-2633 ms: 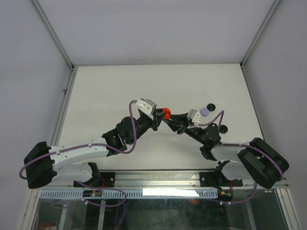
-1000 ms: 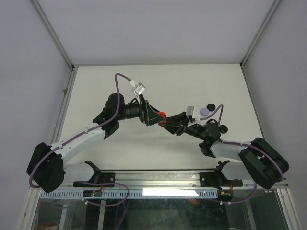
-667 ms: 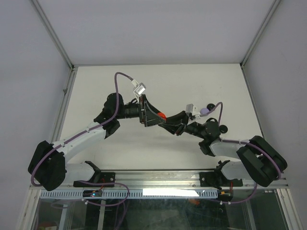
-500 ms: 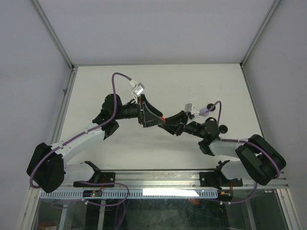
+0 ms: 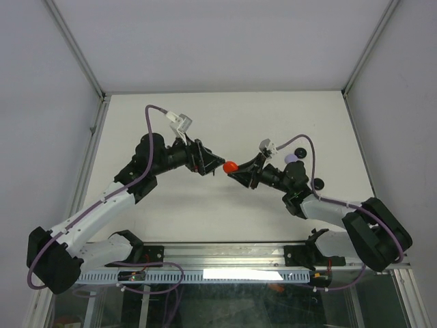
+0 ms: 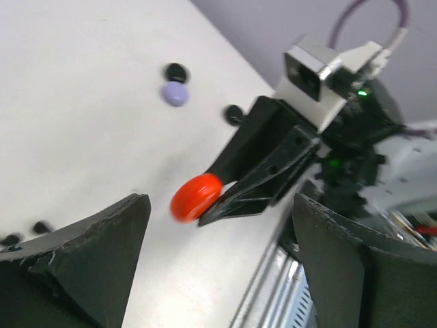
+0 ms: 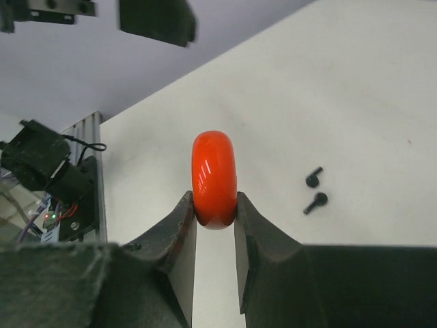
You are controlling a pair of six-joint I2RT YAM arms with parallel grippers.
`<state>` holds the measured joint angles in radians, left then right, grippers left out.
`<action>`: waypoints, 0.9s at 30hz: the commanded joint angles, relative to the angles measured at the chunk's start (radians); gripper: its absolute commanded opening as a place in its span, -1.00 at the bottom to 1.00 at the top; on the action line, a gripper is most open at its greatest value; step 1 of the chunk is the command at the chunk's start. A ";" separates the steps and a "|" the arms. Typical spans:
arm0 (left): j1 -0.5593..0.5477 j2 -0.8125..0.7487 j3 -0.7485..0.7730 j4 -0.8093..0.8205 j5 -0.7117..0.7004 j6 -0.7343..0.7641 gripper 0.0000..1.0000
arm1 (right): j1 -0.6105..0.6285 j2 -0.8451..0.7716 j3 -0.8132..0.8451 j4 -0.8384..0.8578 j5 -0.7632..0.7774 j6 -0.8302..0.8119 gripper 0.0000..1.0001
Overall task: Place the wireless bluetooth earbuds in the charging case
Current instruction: Place the charging case at the center of the board.
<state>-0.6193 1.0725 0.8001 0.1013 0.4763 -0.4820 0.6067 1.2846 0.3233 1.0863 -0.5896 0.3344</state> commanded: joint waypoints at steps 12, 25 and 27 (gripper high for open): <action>0.030 -0.137 0.109 -0.483 -0.822 0.375 0.98 | -0.256 -0.143 0.094 -0.808 0.323 0.150 -1.00; 0.124 -0.249 0.026 -0.461 -0.904 0.400 0.98 | -0.460 0.057 0.161 -0.896 0.356 0.213 -0.75; 0.142 -0.264 0.023 -0.459 -0.884 0.395 0.98 | -0.470 0.081 0.180 -0.931 0.377 0.215 -0.62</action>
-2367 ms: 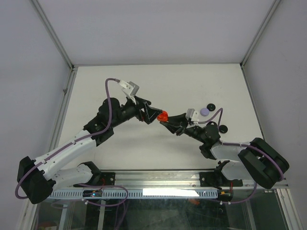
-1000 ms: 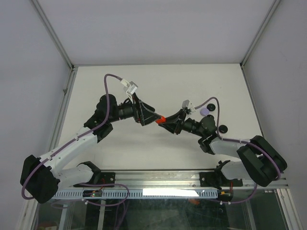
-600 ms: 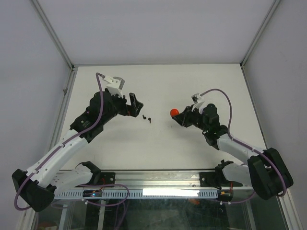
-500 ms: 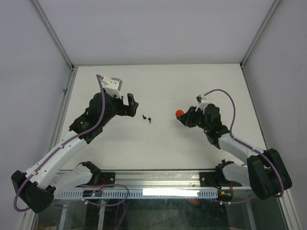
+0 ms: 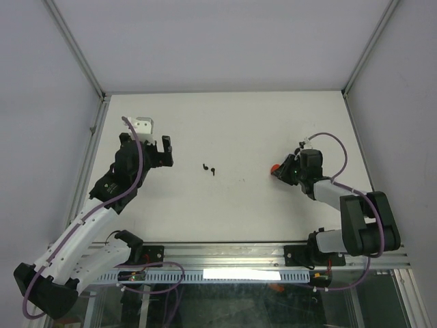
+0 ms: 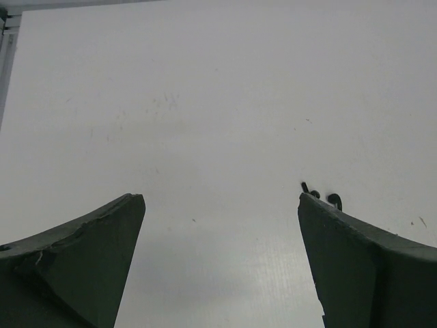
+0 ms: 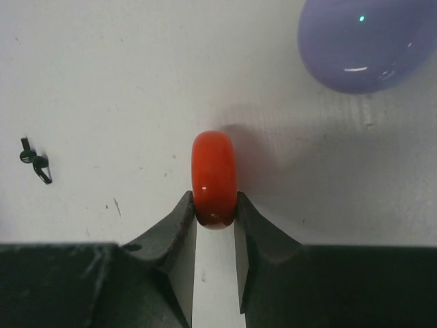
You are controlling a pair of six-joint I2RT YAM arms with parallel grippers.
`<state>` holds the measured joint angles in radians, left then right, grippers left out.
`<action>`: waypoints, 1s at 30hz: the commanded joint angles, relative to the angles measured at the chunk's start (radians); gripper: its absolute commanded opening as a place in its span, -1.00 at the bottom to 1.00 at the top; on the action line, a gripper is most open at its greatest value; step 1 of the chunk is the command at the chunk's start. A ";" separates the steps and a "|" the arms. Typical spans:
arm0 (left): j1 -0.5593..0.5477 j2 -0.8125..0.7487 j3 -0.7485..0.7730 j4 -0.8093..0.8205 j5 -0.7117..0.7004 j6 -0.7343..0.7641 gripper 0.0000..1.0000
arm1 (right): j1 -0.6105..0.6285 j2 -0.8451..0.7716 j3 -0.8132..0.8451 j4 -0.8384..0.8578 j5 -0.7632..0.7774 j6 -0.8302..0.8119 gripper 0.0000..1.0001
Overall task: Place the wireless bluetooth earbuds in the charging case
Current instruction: Place the charging case at the center of the board, then pick up the charging case at the center of the board.
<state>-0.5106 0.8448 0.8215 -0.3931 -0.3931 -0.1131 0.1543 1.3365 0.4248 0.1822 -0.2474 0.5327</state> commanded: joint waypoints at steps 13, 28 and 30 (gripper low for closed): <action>0.090 -0.089 -0.007 0.035 0.057 0.010 0.98 | -0.027 -0.076 0.232 -0.365 0.183 -0.085 0.33; 0.119 -0.162 -0.019 0.034 0.052 0.012 0.98 | -0.087 -0.227 0.264 -0.637 0.640 -0.062 0.74; 0.120 -0.171 -0.021 0.034 0.055 0.012 0.98 | -0.109 -0.201 0.258 -0.624 0.647 -0.056 0.74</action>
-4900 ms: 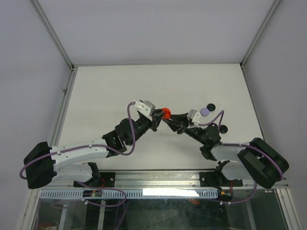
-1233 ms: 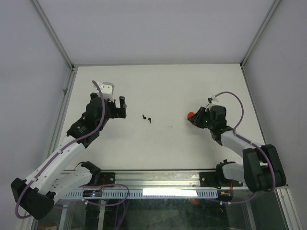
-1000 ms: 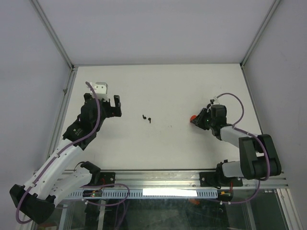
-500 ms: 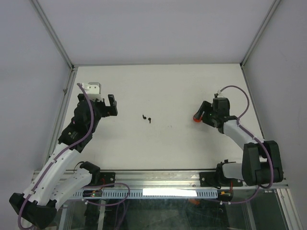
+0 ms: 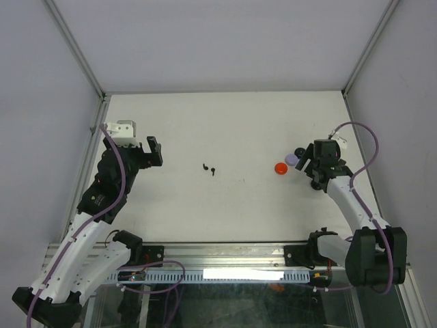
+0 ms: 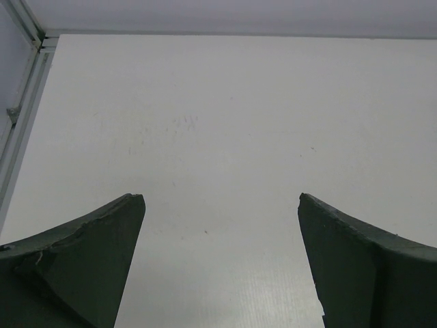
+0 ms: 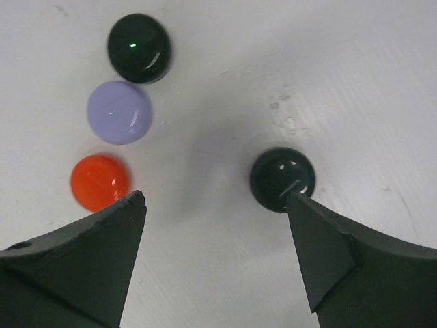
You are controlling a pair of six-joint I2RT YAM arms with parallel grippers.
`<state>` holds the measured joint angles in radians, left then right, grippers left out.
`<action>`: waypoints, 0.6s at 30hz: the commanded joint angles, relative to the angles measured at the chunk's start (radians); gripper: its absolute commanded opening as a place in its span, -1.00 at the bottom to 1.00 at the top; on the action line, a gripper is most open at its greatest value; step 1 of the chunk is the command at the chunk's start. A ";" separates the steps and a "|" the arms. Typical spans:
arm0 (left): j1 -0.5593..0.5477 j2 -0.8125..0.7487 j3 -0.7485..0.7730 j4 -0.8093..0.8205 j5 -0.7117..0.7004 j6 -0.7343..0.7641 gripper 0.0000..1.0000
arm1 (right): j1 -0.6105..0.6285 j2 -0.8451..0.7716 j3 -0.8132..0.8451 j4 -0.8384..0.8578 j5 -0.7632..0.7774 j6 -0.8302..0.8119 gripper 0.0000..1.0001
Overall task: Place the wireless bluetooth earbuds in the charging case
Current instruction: Pick up the charging case at the center of the board.
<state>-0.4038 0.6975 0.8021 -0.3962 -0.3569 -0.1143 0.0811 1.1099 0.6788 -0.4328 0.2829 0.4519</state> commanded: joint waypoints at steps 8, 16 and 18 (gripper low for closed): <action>0.021 -0.041 -0.006 0.038 0.038 0.011 0.98 | -0.066 0.132 0.002 0.002 0.179 0.090 0.66; 0.027 -0.050 -0.007 0.039 0.053 0.010 0.98 | -0.091 0.205 0.026 -0.026 0.134 0.123 0.45; 0.029 -0.050 -0.008 0.040 0.062 0.009 0.98 | -0.094 0.225 0.035 -0.029 0.135 0.124 0.40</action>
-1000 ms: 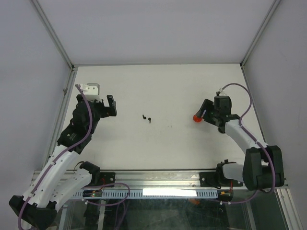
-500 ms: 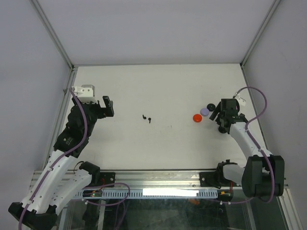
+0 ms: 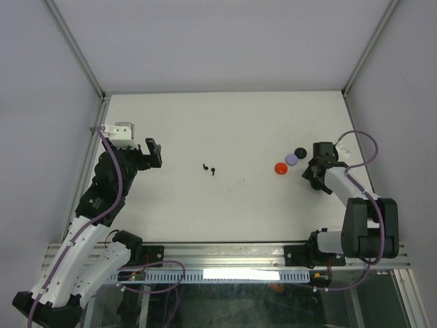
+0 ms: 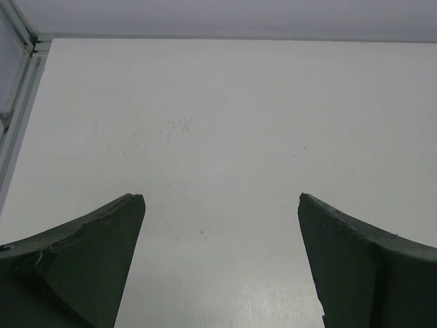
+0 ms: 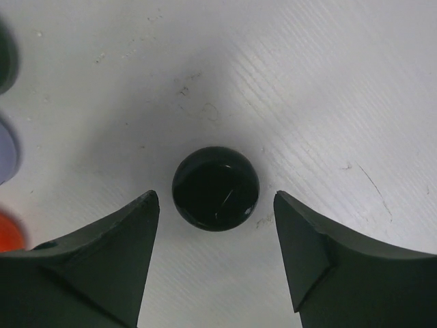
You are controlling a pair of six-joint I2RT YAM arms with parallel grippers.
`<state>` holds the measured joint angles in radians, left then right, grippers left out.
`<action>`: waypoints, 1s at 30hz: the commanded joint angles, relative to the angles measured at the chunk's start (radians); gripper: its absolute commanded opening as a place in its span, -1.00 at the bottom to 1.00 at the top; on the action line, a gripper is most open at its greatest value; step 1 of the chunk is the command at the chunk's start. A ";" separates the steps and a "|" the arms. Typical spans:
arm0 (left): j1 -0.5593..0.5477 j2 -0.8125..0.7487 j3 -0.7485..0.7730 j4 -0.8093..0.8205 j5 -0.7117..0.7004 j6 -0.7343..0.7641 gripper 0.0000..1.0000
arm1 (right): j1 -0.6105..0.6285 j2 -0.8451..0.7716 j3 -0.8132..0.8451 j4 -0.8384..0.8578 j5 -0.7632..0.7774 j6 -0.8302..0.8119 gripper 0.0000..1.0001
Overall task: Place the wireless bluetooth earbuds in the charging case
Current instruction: Pick up the charging case at the center of the board.
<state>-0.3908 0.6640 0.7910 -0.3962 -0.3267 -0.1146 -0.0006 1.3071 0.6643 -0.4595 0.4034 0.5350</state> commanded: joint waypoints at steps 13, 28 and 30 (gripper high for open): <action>0.038 -0.015 0.003 0.039 0.087 0.010 0.98 | -0.015 0.084 0.045 0.067 -0.007 0.005 0.10; 0.058 0.037 -0.002 0.037 0.289 0.021 0.98 | 0.191 -0.113 0.060 0.156 -0.105 -0.221 -0.11; 0.058 0.067 0.006 0.028 0.336 0.017 0.98 | 0.241 -0.143 0.071 0.190 -0.143 -0.270 -0.13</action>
<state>-0.3431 0.6895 0.7864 -0.3962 -0.1143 -0.1139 0.1673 1.2350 0.6815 -0.3702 0.3294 0.3782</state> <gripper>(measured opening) 0.990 0.526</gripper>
